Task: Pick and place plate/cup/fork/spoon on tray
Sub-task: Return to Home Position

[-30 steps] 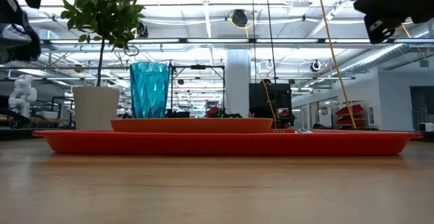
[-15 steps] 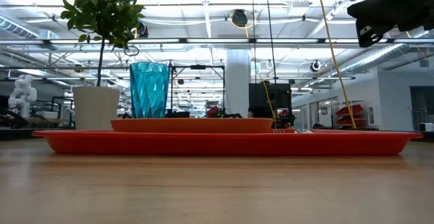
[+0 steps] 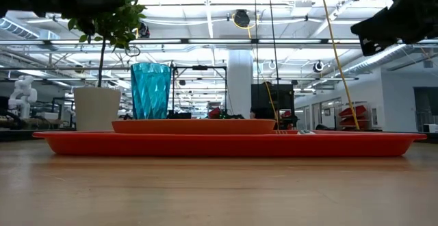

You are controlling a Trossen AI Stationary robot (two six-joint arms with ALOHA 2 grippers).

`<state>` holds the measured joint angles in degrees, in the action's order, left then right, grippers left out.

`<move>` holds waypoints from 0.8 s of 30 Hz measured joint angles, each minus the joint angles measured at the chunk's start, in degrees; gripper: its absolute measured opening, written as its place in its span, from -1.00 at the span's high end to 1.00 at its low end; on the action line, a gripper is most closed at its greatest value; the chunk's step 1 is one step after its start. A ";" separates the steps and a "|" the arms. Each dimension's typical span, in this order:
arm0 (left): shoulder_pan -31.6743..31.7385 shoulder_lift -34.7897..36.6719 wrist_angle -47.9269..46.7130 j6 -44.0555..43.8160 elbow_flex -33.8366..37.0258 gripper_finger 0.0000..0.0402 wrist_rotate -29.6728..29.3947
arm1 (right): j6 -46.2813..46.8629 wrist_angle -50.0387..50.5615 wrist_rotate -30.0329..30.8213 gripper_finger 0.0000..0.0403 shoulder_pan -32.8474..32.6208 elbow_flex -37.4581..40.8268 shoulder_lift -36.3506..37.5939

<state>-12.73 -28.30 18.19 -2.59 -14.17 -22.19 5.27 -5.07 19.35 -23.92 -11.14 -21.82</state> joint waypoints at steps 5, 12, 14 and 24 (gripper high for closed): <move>3.09 0.03 -0.08 0.52 2.89 0.99 2.04 | -3.08 0.60 6.09 1.00 0.02 0.00 0.18; 7.52 4.49 -3.75 0.81 5.06 0.99 2.80 | 0.32 4.94 4.87 1.00 1.93 0.00 4.05; 8.29 6.24 -5.29 0.50 5.42 0.99 5.48 | 2.69 7.95 3.15 1.00 2.69 0.01 5.76; 8.96 14.45 -11.16 -3.23 9.19 0.98 10.79 | 7.17 0.98 -2.41 1.00 5.74 9.86 14.77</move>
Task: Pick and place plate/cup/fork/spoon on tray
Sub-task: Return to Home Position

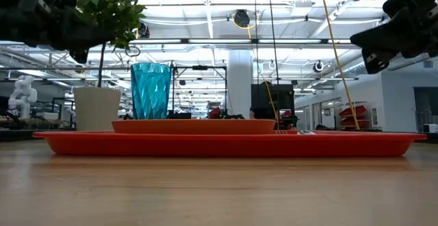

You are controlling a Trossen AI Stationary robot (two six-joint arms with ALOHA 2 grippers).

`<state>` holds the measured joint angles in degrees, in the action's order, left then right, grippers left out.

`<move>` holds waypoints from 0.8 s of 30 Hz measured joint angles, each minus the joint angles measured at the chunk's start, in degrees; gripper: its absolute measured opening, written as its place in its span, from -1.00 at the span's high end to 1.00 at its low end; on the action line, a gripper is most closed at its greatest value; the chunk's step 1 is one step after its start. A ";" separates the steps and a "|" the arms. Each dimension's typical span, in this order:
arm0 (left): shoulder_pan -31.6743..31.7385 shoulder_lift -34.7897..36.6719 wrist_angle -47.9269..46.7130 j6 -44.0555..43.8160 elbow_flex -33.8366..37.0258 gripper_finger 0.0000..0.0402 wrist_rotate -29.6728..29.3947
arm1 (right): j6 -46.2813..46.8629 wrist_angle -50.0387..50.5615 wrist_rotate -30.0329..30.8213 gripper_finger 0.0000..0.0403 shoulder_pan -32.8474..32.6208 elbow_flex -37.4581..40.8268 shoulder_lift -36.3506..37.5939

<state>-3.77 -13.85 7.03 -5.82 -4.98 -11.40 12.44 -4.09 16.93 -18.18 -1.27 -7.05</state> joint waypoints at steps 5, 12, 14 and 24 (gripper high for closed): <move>0.00 3.59 -3.29 -0.70 0.38 0.99 -0.07 | -0.18 -1.35 -3.61 1.00 1.67 0.14 0.31; 0.00 8.83 -8.88 -2.14 0.40 0.99 -0.09 | -0.21 0.25 -5.16 1.00 2.06 0.21 0.33; 0.00 10.44 -10.31 -1.39 0.40 0.98 -0.14 | -0.22 0.24 -5.14 1.00 2.11 0.26 0.34; -1.33 13.71 -9.67 -0.51 1.26 0.99 6.89 | -0.01 0.94 -4.83 1.00 2.15 0.32 0.22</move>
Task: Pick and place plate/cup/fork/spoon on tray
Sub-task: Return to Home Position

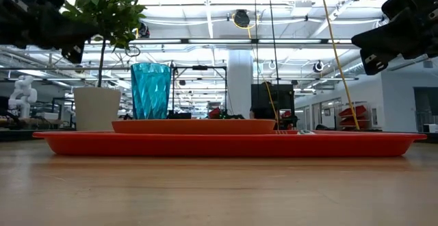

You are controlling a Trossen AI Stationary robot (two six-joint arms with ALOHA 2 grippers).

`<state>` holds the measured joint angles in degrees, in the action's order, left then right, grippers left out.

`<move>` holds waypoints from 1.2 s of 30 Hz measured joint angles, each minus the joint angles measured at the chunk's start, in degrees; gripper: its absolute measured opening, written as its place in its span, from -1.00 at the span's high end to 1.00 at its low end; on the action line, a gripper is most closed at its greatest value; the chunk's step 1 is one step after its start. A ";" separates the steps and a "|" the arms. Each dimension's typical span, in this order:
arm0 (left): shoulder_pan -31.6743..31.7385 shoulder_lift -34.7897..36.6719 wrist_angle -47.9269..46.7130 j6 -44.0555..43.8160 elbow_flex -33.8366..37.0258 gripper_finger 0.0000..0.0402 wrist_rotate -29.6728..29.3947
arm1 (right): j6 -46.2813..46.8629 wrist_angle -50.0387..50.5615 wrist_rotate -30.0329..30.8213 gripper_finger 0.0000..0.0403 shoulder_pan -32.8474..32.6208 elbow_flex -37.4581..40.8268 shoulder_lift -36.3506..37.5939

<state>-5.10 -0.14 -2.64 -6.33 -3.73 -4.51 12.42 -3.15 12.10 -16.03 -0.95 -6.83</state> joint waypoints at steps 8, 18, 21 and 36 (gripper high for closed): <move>-1.47 0.00 12.21 3.45 3.14 0.99 1.34 | 1.30 0.25 0.02 1.00 0.00 0.07 -0.34; -1.49 0.00 8.98 2.94 3.15 0.99 3.60 | 1.37 -1.44 -1.87 1.00 0.00 0.09 -0.21; -1.47 0.00 6.55 3.54 3.15 0.99 3.38 | -1.13 -5.36 -3.24 1.00 0.00 0.09 -0.15; -1.25 -0.31 3.90 4.90 3.10 0.99 0.17 | -4.49 -2.70 -1.68 1.00 0.24 0.09 -2.12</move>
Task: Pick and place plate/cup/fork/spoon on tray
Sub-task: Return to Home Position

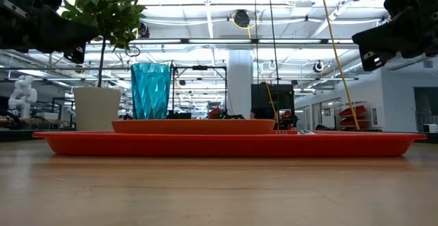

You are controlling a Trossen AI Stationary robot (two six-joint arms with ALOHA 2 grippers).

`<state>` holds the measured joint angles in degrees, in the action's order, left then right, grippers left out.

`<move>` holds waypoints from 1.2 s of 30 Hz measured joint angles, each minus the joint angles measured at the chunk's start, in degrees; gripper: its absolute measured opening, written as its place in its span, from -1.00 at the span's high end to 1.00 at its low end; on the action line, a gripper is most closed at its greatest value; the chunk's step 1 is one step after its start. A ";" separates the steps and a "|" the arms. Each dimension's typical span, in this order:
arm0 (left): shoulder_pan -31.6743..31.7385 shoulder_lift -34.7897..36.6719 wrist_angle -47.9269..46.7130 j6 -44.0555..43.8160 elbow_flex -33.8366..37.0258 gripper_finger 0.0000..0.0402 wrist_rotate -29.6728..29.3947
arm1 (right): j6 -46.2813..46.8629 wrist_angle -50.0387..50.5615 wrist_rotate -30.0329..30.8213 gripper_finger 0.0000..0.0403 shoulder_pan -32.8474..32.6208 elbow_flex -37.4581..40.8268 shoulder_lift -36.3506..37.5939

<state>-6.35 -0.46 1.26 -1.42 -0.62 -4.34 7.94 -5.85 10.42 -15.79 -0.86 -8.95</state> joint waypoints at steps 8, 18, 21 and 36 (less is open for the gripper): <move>0.00 -0.01 0.16 0.04 0.00 0.97 -0.08 | -3.81 0.16 0.15 1.00 0.00 0.00 -0.04; 0.00 -0.01 0.33 0.10 0.00 0.90 -0.19 | -3.45 0.13 0.03 1.00 0.00 0.00 -0.02; 0.00 -0.01 0.35 0.12 0.00 0.90 -0.20 | -2.70 0.13 0.02 1.00 0.00 0.00 -0.02; 0.00 -0.01 0.42 0.15 0.00 0.89 -0.17 | -2.66 0.11 0.00 1.00 0.01 0.00 -0.02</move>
<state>-6.35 -0.47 1.67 -1.28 -0.62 -4.51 5.28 -5.74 10.41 -15.79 -0.86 -8.97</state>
